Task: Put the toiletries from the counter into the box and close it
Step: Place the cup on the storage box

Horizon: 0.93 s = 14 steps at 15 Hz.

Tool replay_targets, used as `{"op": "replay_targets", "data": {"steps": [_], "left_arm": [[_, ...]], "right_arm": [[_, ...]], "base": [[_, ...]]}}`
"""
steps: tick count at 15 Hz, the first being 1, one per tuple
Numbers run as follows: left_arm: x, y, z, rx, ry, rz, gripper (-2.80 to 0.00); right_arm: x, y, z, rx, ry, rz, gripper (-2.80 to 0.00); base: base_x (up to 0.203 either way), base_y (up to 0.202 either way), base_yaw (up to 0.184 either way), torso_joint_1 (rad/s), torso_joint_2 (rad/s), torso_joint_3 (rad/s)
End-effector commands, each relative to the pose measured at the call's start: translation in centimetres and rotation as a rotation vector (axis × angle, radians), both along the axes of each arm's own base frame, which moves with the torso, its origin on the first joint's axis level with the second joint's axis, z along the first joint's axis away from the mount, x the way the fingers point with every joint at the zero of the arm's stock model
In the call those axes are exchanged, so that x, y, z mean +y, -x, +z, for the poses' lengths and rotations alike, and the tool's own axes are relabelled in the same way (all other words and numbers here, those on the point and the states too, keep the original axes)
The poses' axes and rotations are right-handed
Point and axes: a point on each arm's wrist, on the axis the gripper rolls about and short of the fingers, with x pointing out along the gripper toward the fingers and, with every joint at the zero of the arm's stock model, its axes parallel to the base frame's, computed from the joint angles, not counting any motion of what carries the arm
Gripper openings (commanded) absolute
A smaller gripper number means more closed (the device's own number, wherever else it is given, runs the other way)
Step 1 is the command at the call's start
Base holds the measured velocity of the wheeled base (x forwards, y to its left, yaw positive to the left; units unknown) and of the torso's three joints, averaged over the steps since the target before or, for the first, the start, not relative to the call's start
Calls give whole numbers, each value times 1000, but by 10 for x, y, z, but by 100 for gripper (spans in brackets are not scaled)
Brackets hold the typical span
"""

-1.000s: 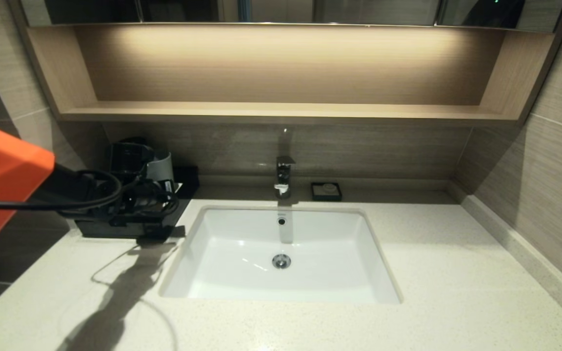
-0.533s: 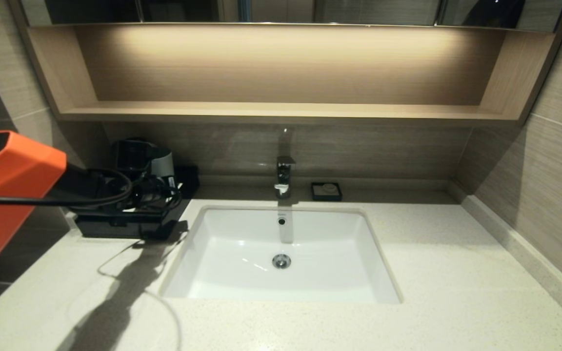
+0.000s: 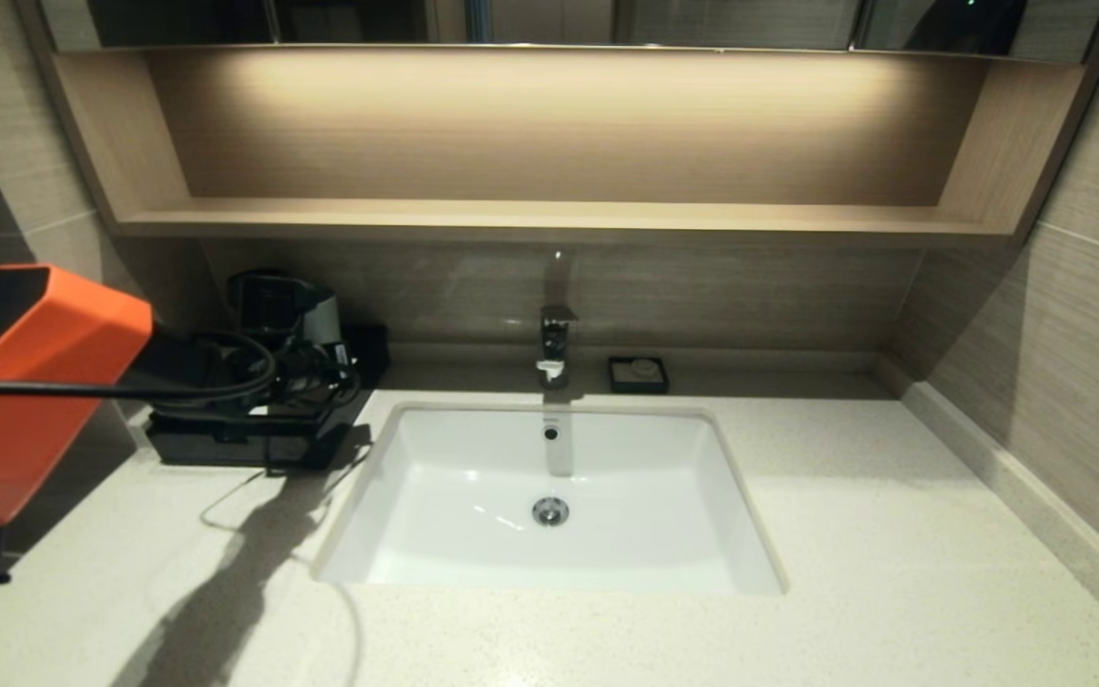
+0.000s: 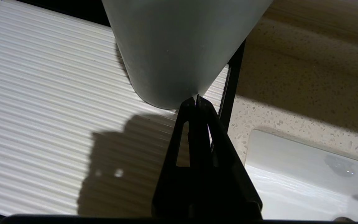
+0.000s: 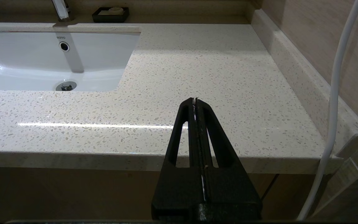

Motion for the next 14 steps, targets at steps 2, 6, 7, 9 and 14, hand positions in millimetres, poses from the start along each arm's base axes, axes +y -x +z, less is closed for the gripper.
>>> {"op": "replay_targets", "data": {"steps": [2,6,7,9,14], "left_arm": [[2,-5,-4,-3,1,7,-280],[3,-9,-5,-9,3,10,-280],[3,-9,-5,-11,3,10,-280],[3,-10,-5,-12,1,10,-280],[6,-7,6,-32,4,15,-280]], "right_arm": [[0,0,0,0,0,0,-280],[0,0,0,1,0,0,-280],[0,0,0,0,0,0,-280],[0,0,0,1,0,0,-280],[0,0,0,0,0,0,-280]], "base": [[0,0,0,0,0,0],[0,0,0,0,0,0],[0,0,0,0,0,0],[0,0,0,0,0,0],[0,0,0,0,0,0]]}}
